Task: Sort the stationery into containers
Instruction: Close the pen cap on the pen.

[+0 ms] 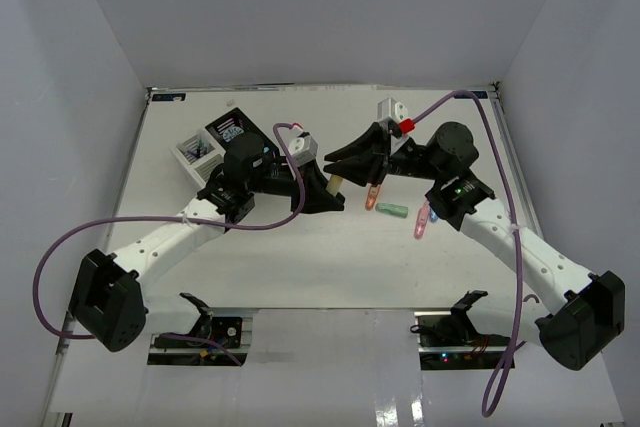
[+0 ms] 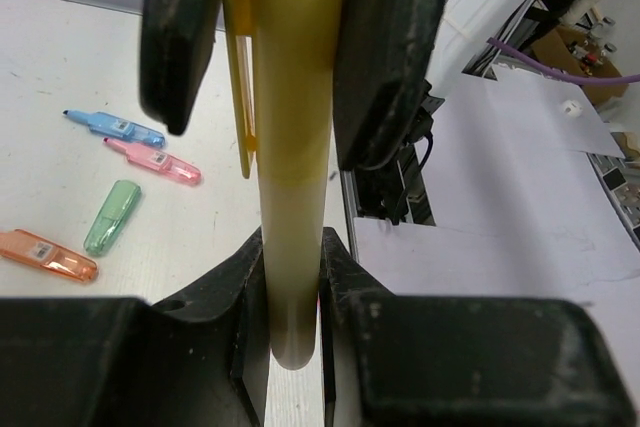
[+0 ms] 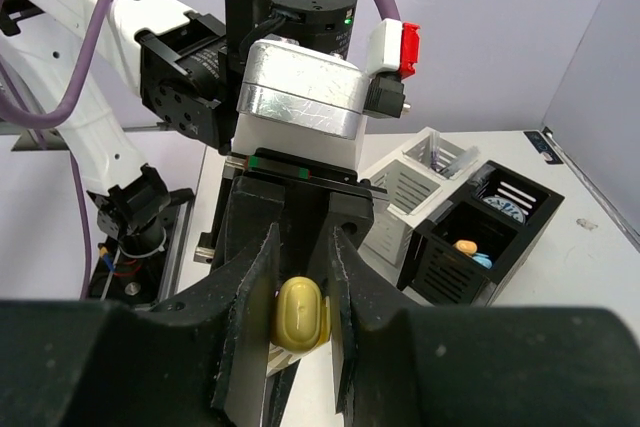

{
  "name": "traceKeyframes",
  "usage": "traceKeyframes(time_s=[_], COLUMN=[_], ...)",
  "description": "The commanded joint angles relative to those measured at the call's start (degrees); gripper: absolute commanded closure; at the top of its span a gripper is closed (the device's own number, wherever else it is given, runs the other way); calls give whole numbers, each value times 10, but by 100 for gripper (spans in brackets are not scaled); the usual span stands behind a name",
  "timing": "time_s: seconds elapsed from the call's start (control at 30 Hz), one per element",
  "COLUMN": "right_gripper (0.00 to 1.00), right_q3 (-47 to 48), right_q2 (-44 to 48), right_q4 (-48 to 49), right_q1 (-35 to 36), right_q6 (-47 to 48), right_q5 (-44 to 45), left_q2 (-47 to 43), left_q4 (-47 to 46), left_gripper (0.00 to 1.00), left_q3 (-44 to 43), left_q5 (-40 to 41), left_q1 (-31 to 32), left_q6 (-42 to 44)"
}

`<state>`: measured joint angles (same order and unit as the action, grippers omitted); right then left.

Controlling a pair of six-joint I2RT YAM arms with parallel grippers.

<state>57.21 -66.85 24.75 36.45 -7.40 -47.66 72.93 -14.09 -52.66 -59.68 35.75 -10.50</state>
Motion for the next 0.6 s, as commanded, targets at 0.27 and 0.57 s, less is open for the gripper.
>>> traceKeyframes(time_s=[0.27, 0.57], right_gripper=[88, 80], right_q3=[-10, 20], right_q2=[-21, 7], right_q4=[-199, -214], right_q1=[50, 49], right_q6=[48, 68], right_q5=[-58, -11], left_q2=[-50, -69], left_q4=[-81, 0], left_gripper=[100, 100], left_q3=[-79, 10], left_q5=[67, 42], left_q1=[4, 6], left_q6=[21, 74])
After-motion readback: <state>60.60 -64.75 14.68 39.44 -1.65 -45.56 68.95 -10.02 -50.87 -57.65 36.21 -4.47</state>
